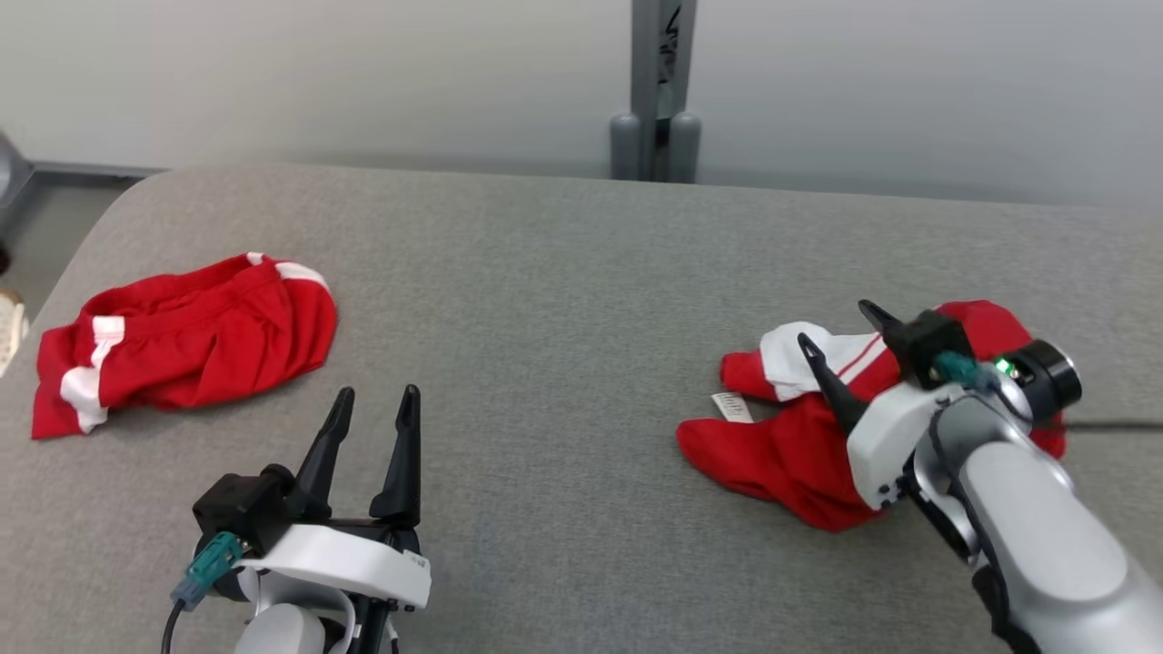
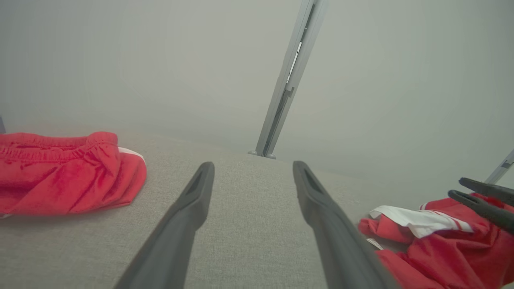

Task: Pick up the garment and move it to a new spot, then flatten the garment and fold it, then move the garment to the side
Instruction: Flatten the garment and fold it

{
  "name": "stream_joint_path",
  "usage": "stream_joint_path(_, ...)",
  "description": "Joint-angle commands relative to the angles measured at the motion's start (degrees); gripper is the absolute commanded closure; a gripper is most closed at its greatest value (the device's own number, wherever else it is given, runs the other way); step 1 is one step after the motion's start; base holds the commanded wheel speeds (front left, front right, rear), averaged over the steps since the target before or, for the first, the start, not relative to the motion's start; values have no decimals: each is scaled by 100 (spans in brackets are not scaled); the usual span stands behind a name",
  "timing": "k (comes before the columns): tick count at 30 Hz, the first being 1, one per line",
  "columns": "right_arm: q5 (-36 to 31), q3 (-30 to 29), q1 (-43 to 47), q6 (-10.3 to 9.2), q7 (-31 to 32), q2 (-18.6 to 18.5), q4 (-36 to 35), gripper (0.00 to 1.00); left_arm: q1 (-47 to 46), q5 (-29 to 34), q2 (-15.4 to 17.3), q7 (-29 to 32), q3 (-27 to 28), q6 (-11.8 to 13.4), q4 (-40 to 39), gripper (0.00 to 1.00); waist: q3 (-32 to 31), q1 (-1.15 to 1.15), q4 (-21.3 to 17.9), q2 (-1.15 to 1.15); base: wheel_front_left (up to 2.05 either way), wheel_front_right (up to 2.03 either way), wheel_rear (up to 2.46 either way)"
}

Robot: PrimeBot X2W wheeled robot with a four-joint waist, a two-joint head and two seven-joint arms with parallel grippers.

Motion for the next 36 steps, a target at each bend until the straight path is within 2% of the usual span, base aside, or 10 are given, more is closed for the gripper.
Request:
stream_joint_path(1,82,83,-147,-1,158,-94,112,0,-65,-48,19,3,-22,-16,6,0,128,0,160,0,0,0,0)
stream_joint_path(7,551,698,-706,-1,1435,-340,666,0,-110,-210,19,3,-144,12,14,0,247,0,422,0,0,0,0)
stream_joint_path(15,1152,1553,-980,-1,3001,-747,603,0,-131,-322,19,3,-263,50,-58,0,279,0,569,0,0,0,0)
stream_joint_path(18,1349,1644,-1000,-1,3281,-879,444,0,-154,-326,17,3,-290,47,-68,0,282,0,586,0,0,0,0)
stream_joint_path(19,1408,1617,-993,-1,3320,-903,395,29,-149,-327,19,3,-291,48,-70,0,280,0,585,0,0,0,0)
stream_joint_path(20,1449,1614,-970,-1,3362,-953,293,100,-123,-324,18,3,-285,50,-64,0,275,0,578,0,0,0,0)
stream_joint_path(23,1441,1429,-916,-1,3263,-969,221,100,-116,-302,18,3,-272,45,-41,0,264,0,554,0,0,0,0)
stream_joint_path(30,1526,1163,-868,-1,2719,-719,-59,100,-93,-229,18,3,-225,3,21,0,171,0,477,0,0,0,0)
stream_joint_path(36,2006,783,-1167,-1,1653,-250,-470,100,-41,-199,18,3,-236,-25,77,0,3,0,410,0,0,0,0)
